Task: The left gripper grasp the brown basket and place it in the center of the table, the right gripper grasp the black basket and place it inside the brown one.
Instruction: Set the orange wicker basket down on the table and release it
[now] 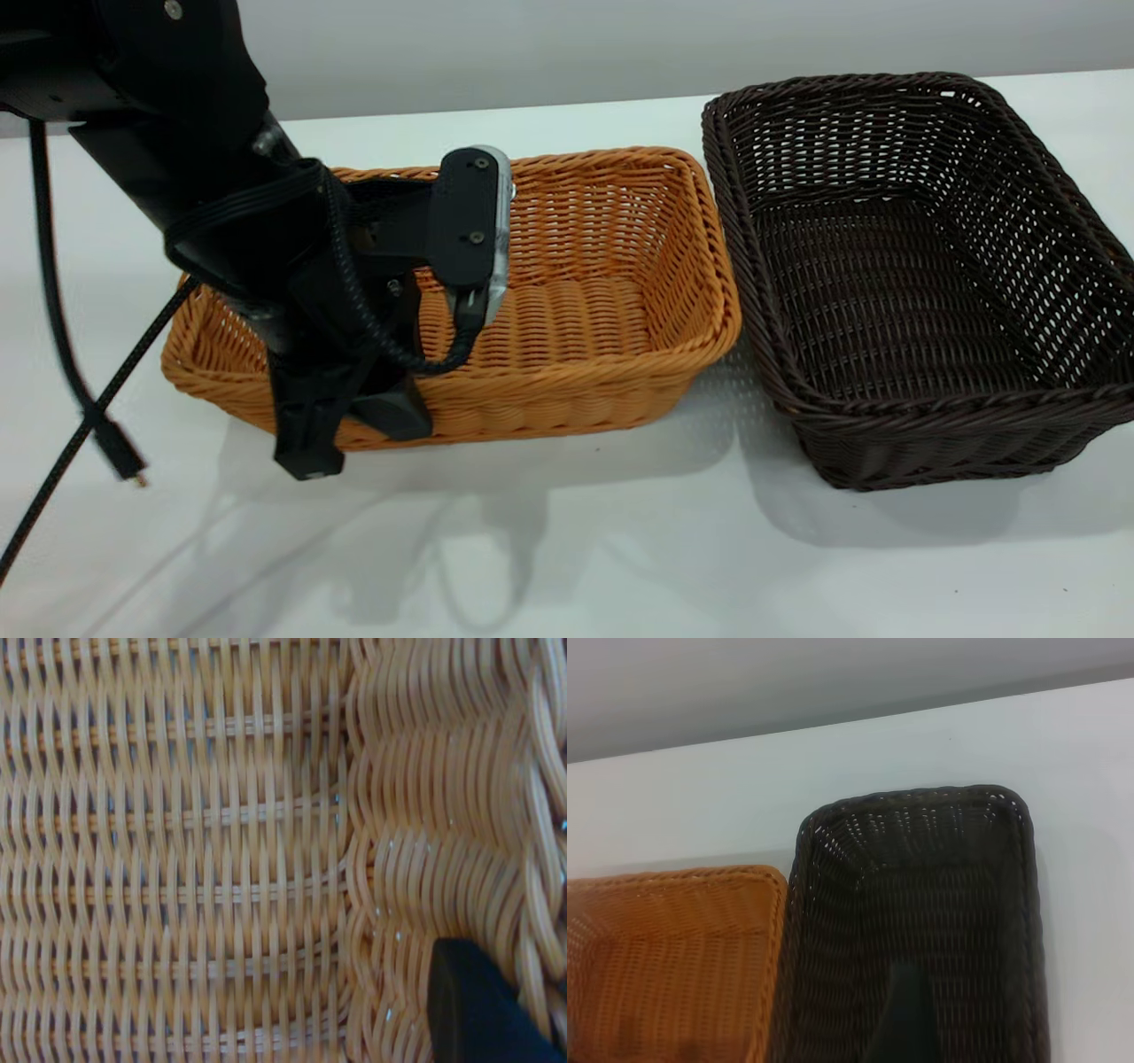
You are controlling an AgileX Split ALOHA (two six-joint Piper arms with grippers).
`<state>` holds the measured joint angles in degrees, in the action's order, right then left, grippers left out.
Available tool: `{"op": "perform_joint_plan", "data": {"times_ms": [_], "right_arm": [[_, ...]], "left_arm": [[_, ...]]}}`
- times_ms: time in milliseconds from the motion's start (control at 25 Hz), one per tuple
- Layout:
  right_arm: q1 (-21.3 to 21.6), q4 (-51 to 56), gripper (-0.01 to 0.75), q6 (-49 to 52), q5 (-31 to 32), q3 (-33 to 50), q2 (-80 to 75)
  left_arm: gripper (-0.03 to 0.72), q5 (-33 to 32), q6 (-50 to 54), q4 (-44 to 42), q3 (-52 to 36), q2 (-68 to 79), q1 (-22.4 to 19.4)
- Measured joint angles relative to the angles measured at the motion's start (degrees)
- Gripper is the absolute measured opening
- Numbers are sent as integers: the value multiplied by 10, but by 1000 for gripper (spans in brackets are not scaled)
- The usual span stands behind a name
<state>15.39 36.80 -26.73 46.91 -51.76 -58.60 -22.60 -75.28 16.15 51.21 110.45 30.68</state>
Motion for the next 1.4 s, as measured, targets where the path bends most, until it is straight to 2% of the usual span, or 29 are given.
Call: {"op": "perform_joint_plan", "data": {"times_ms": [240, 400, 480, 600, 720, 880, 1200, 1400], "right_arm": [[0, 0, 563, 0, 4, 0, 0], [0, 0, 563, 0, 4, 0, 0], [0, 0, 563, 0, 4, 0, 0], [0, 0, 563, 0, 4, 0, 0], [0, 0, 563, 0, 4, 0, 0], [0, -1, 563, 0, 4, 0, 0], [0, 0, 563, -1, 9, 0, -10], [0, 4, 563, -1, 18, 0, -12]], "left_arm": [[105, -1, 2, 1, 0, 0, 0], [140, -11, 4, 5, 0, 0, 0], [181, -21, 6, 6, 0, 0, 0], [288, -29, 5, 6, 0, 1, 0], [416, -17, 26, 4, 0, 1, 0], [514, 10, 56, -1, 0, -9, 0], [532, -6, 54, -2, 0, -110, 0], [532, -38, 81, -1, 0, -179, 25]]}}
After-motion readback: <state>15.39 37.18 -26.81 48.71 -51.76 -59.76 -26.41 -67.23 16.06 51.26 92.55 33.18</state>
